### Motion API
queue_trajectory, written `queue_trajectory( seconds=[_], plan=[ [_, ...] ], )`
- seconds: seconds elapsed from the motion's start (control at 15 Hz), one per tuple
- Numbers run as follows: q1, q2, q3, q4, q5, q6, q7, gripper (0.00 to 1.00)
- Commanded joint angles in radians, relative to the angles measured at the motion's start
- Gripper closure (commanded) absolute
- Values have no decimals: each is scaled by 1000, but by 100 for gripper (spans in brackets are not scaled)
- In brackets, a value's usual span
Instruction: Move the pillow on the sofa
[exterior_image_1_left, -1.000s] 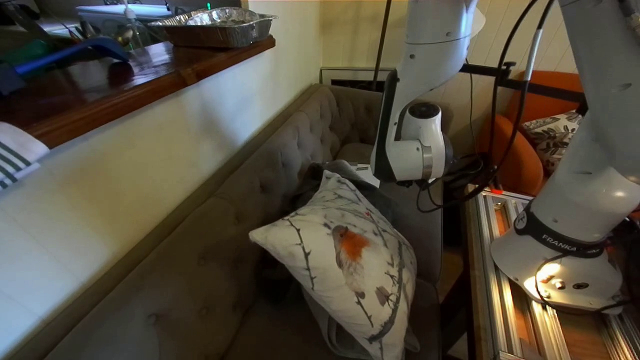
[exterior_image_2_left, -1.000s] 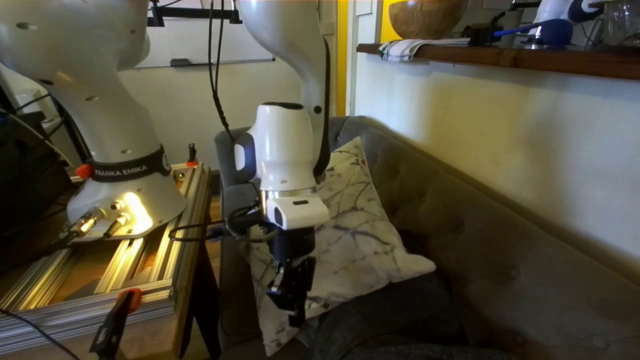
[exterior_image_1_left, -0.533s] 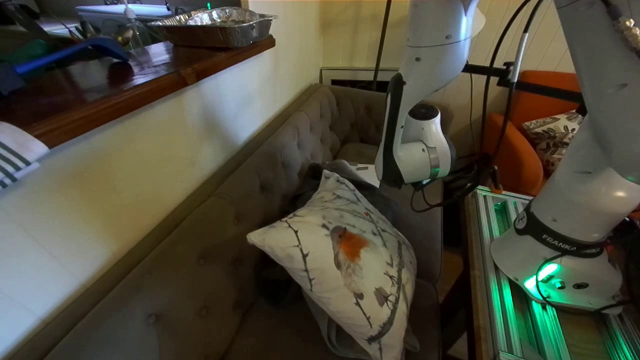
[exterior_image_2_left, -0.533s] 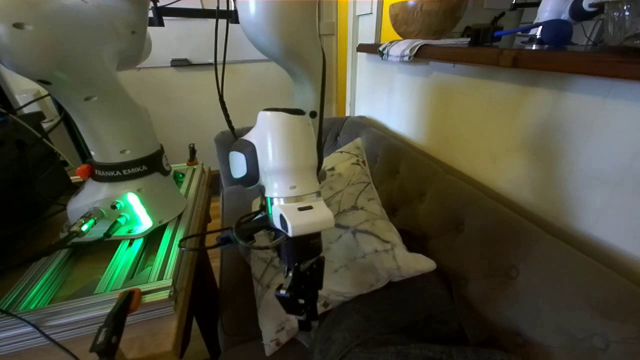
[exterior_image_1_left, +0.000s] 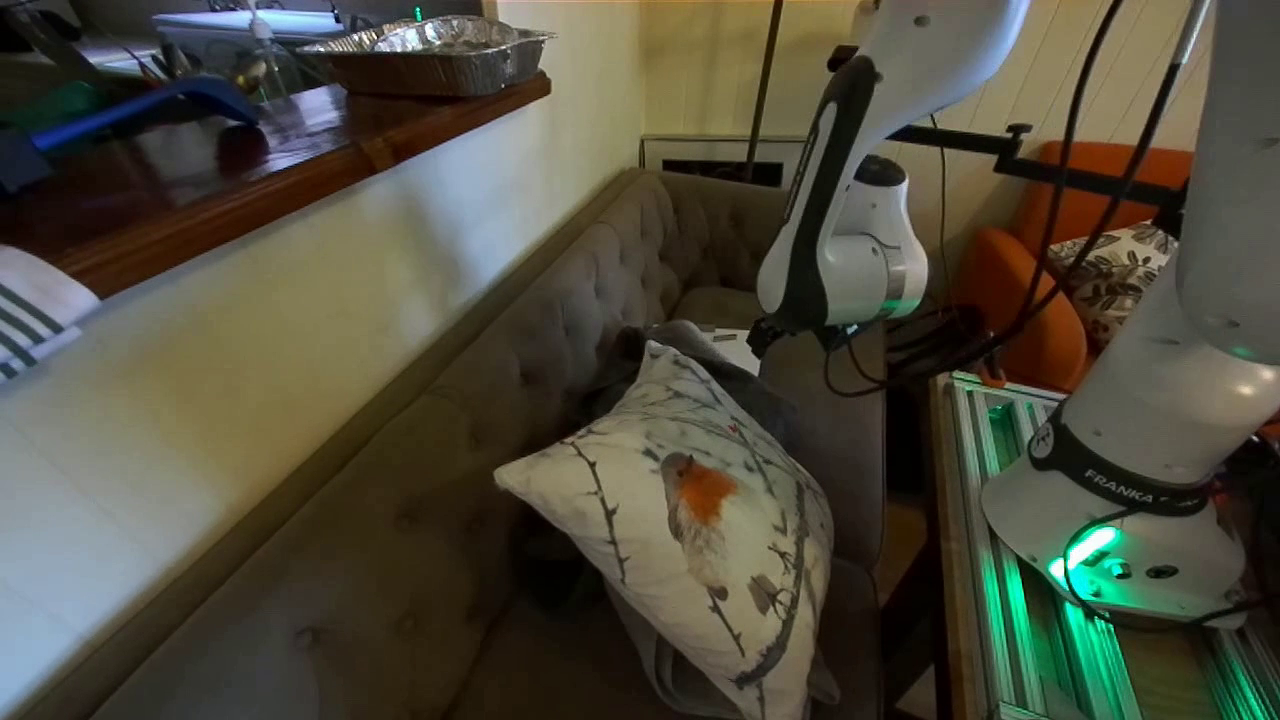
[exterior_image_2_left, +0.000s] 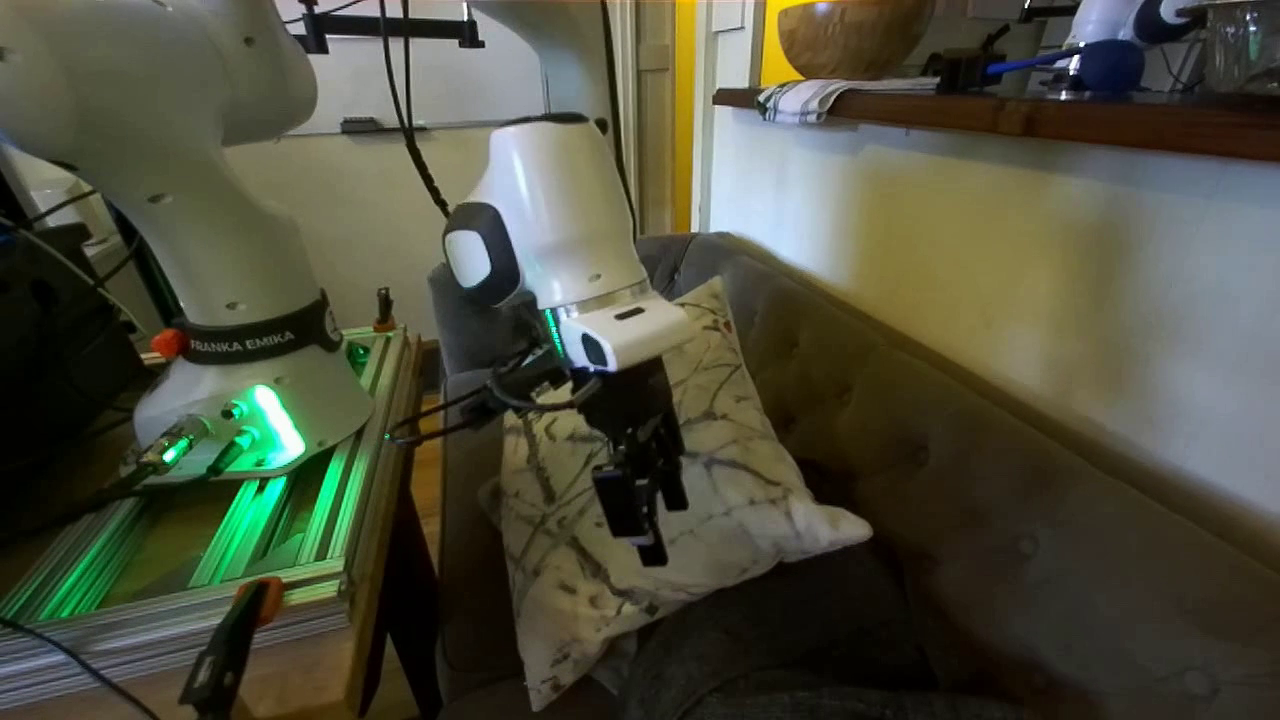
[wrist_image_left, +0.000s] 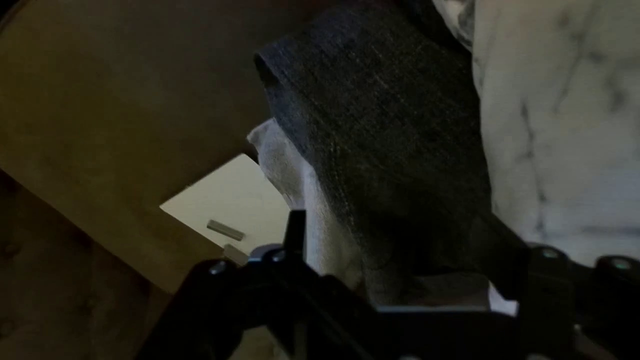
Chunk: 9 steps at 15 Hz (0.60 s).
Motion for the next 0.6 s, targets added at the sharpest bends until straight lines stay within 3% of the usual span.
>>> queue_trajectory(
  seconds=[0.0,0.13,0.27,0.33,0.47,0.53],
  plan=[
    [-135,-120,182,11,-58,-98,-63,0],
    [-207,-154,317,30,-85,-140,-59,0],
    [-330,-223,486,-24,-218,-176,50,0],
    [-387,-182,564,28,-246,-206,47,0],
    [-528,-129,726,28,-400,-210,130,0],
    [-596,-87,807,29,-419,-213,107,0]
  ],
)
